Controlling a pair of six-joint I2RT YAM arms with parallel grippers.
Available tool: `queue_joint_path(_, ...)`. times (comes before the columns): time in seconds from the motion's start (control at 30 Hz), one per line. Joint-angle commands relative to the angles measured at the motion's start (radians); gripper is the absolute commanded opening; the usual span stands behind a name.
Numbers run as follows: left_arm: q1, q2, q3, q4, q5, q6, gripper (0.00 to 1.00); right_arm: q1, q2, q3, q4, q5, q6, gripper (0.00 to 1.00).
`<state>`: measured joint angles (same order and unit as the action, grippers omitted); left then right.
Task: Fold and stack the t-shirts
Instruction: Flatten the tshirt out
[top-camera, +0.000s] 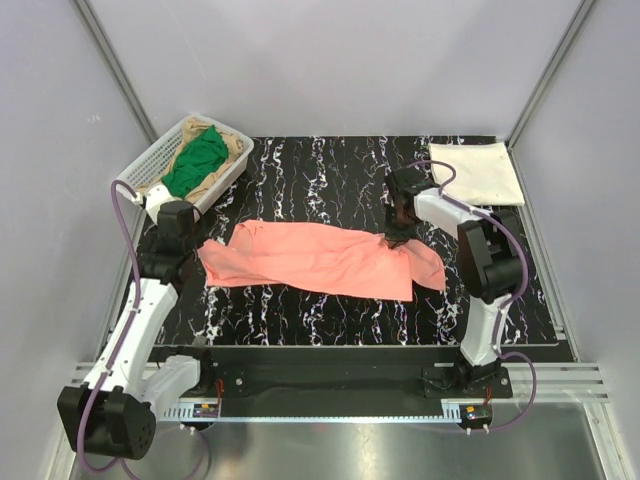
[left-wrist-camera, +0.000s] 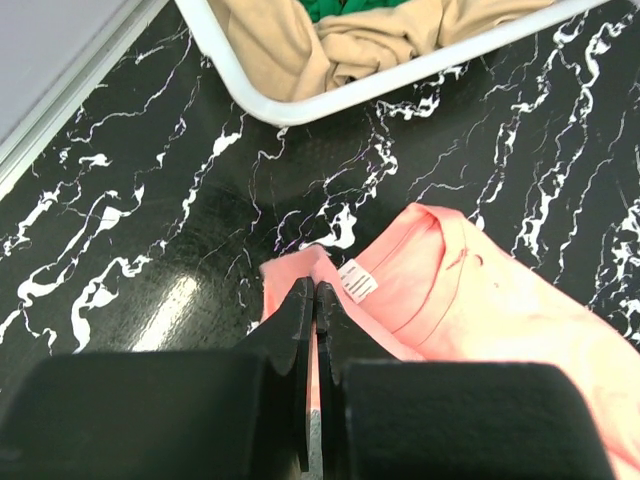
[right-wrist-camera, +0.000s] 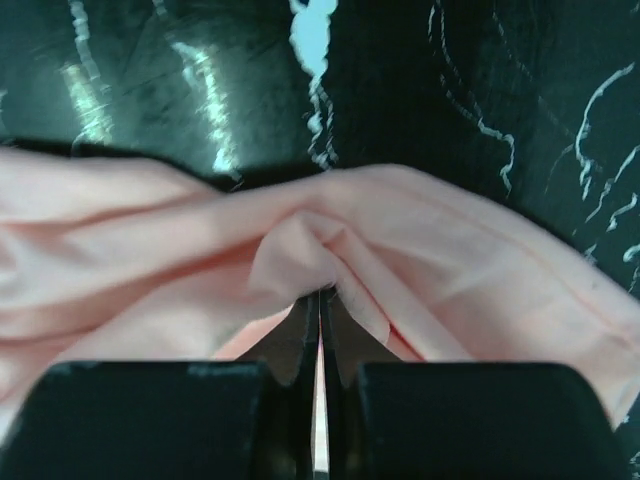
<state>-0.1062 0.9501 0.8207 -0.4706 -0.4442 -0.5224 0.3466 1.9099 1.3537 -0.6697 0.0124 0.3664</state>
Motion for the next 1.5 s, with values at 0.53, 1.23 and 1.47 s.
queue_joint_path(0.53,-0.003,-0.088,-0.025,0.084,0.185,0.088,0.00,-0.031,-0.348,-0.152,-0.295,0.034,0.707,0.52)
queue_joint_path(1.23,-0.003,-0.105,-0.055,0.127,0.242,0.056,0.00,-0.031,-0.448,-0.596,0.010,0.090,1.099,0.47)
queue_joint_path(1.47,-0.003,-0.106,-0.052,0.127,0.229,0.047,0.00,-0.031,-0.407,-0.617,0.021,0.152,1.129,0.32)
